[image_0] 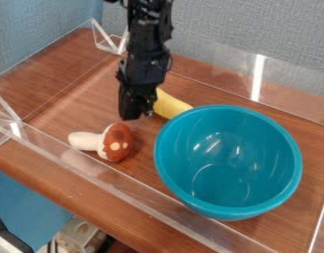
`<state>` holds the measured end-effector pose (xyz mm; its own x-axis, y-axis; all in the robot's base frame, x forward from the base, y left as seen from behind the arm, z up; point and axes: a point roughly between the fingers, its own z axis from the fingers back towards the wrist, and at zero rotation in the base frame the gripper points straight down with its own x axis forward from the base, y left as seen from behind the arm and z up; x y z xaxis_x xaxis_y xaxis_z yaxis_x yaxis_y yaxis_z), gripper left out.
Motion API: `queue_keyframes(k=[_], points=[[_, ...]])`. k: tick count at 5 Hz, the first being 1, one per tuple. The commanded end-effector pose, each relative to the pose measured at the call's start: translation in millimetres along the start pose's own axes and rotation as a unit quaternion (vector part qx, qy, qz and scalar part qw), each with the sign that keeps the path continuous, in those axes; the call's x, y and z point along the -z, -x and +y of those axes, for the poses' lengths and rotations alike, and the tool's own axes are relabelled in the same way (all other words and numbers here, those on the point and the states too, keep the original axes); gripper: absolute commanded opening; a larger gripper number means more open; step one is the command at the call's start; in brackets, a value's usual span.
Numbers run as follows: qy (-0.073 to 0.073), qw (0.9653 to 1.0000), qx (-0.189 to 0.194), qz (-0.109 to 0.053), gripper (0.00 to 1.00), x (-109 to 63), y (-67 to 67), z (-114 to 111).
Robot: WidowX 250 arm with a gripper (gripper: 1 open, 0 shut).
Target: Put the yellow object in the blue bowl
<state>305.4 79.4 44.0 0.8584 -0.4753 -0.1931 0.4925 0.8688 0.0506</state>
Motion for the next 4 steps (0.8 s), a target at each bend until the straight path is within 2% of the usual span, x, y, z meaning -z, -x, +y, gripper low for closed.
queue_keyframes(k=[1,2,3,4], points=[[-0.024,0.999,0.023,-0.029,0.0,-32.2,-10.1,-3],[-0.029,0.9975,0.057,-0.031,0.0,-42.4,-18.7,-15],[-0.03,0.9967,0.068,-0.033,0.0,-50.8,-25.7,-19],[-0.024,0.9975,0.059,-0.032,0.0,-45.6,-21.3,-4]])
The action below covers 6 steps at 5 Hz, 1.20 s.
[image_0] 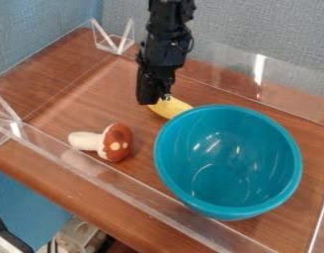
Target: Put the yellow object in the blue bowl
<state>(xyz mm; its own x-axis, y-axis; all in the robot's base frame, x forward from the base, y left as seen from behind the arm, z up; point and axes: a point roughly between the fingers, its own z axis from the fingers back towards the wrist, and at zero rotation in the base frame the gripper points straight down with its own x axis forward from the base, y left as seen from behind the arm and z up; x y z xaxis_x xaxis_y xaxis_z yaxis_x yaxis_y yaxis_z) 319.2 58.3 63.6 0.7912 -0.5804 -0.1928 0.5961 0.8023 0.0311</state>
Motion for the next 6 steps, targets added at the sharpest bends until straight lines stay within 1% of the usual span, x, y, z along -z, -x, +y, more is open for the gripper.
queue_keyframes(k=[1,2,3,4,5,6], points=[[-0.038,0.9984,0.004,-0.042,0.0,-43.9,6.2,10],[-0.054,0.9969,0.012,-0.057,0.0,-66.9,14.5,11],[-0.062,0.9956,0.02,-0.067,0.0,-78.2,-6.2,-18],[-0.056,0.9941,0.045,-0.081,0.0,-74.5,-37.0,-57],[-0.052,0.9943,0.042,-0.083,0.0,-62.8,-41.9,-66],[-0.05,0.9921,0.071,-0.091,0.0,-52.9,-40.6,-84]])
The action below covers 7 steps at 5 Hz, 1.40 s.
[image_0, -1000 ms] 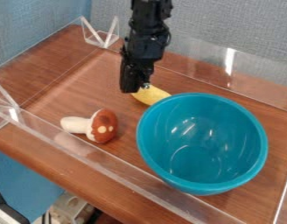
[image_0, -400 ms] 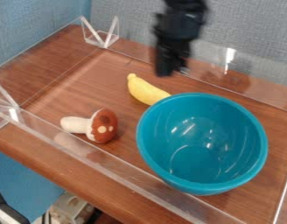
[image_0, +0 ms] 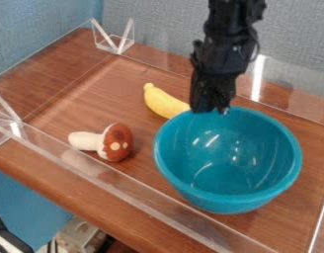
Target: Put the yellow object in the blue bowl
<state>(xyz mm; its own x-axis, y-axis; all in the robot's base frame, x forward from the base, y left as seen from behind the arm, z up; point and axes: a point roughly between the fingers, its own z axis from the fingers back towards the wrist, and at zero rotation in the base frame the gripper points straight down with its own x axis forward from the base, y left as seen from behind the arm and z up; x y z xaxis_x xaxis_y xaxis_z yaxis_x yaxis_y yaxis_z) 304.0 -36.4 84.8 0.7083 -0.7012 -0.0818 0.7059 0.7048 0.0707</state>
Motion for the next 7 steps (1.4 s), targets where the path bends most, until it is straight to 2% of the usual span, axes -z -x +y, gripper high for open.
queue_keyframes(k=[1,3,4,5,7], points=[[-0.02,0.9986,0.035,-0.035,0.0,-9.5,-5.7,-16],[-0.028,0.9934,0.101,-0.046,0.0,-29.6,-14.1,-43],[-0.029,0.9918,0.114,-0.05,0.0,-30.3,-21.8,-63],[-0.024,0.9914,0.115,-0.059,0.0,-41.2,-19.0,-68],[-0.022,0.9912,0.108,-0.073,0.0,-54.9,0.9,-77]])
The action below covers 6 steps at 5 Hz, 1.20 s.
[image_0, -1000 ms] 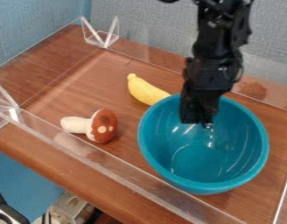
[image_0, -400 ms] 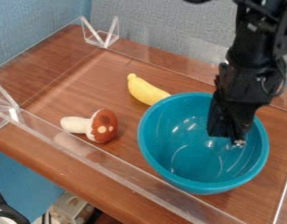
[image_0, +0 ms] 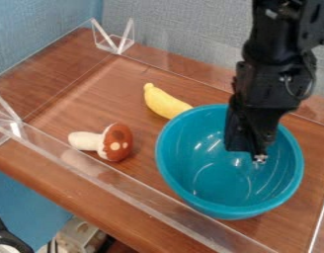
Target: Put the yellow object in the blue bowl
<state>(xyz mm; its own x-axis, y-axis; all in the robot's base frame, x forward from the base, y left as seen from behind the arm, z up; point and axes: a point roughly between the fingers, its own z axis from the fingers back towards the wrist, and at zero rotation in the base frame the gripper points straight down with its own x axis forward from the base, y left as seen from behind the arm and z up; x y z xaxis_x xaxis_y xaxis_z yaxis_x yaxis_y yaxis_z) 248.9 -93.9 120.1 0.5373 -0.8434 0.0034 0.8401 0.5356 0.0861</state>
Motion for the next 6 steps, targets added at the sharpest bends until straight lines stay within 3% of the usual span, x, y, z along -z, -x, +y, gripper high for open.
queue_keyframes(k=[1,3,5,6], points=[[-0.009,0.9996,-0.001,-0.028,0.0,-17.1,4.8,-7],[-0.001,0.9974,0.058,-0.042,0.0,-4.5,16.6,-14],[-0.005,0.999,0.01,-0.044,0.0,-11.9,18.0,-18],[-0.003,0.9984,0.03,-0.048,0.0,-13.4,24.4,-22]])
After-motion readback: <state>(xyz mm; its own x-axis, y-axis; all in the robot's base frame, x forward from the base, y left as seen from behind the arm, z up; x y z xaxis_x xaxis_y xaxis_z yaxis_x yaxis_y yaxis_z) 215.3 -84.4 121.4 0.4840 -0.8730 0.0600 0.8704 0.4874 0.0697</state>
